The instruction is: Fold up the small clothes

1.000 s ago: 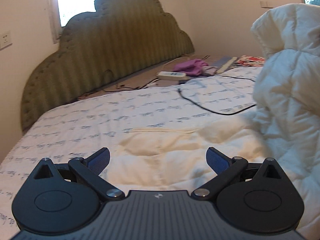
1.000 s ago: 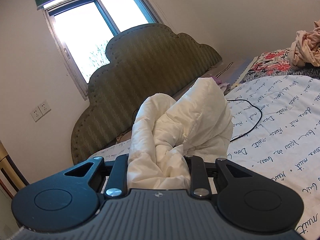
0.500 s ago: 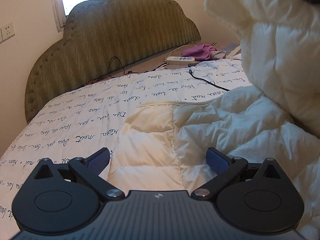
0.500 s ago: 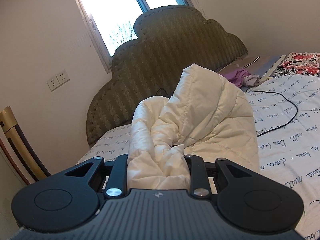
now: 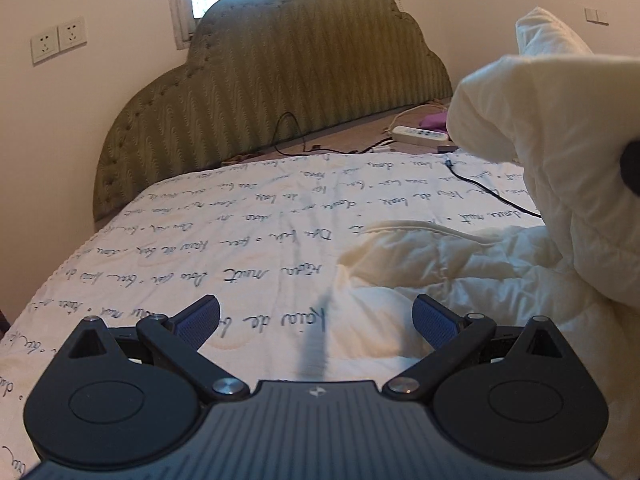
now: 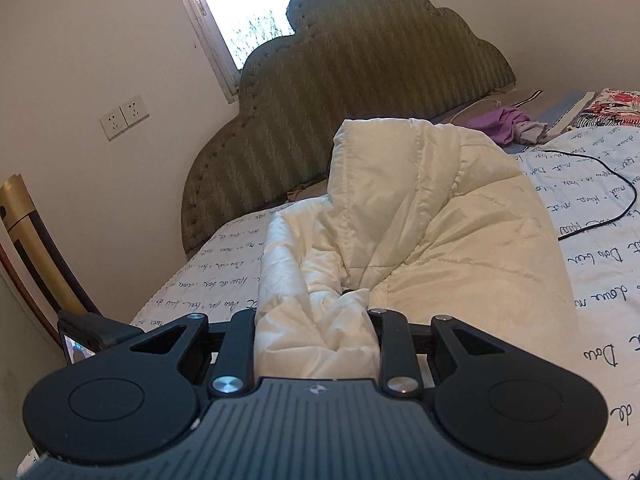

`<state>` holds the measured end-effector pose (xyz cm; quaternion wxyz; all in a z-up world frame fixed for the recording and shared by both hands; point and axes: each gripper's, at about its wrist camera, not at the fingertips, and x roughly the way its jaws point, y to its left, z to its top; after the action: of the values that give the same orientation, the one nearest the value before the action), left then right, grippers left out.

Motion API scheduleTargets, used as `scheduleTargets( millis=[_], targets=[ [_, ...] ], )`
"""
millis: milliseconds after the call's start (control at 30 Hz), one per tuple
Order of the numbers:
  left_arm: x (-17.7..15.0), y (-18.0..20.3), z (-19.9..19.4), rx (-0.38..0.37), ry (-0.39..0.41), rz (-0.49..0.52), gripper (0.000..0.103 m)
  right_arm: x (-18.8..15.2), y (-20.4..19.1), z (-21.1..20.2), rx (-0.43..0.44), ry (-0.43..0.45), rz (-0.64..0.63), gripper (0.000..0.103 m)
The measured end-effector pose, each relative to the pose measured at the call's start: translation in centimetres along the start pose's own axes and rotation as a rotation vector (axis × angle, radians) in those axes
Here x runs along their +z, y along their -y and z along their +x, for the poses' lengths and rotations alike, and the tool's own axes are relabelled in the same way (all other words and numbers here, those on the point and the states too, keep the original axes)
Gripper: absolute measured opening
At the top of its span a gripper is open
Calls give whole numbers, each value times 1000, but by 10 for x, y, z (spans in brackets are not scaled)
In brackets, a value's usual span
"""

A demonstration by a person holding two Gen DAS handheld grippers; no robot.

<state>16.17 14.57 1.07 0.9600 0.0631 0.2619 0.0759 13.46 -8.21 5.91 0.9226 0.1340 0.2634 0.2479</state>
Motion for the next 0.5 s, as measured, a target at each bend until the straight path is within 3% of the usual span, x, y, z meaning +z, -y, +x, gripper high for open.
scheduleTargets(
  millis=[500],
  targets=[
    [3, -55, -1, 155, 26, -174, 103, -38, -39, 70, -8, -115, -102, 28]
  ],
)
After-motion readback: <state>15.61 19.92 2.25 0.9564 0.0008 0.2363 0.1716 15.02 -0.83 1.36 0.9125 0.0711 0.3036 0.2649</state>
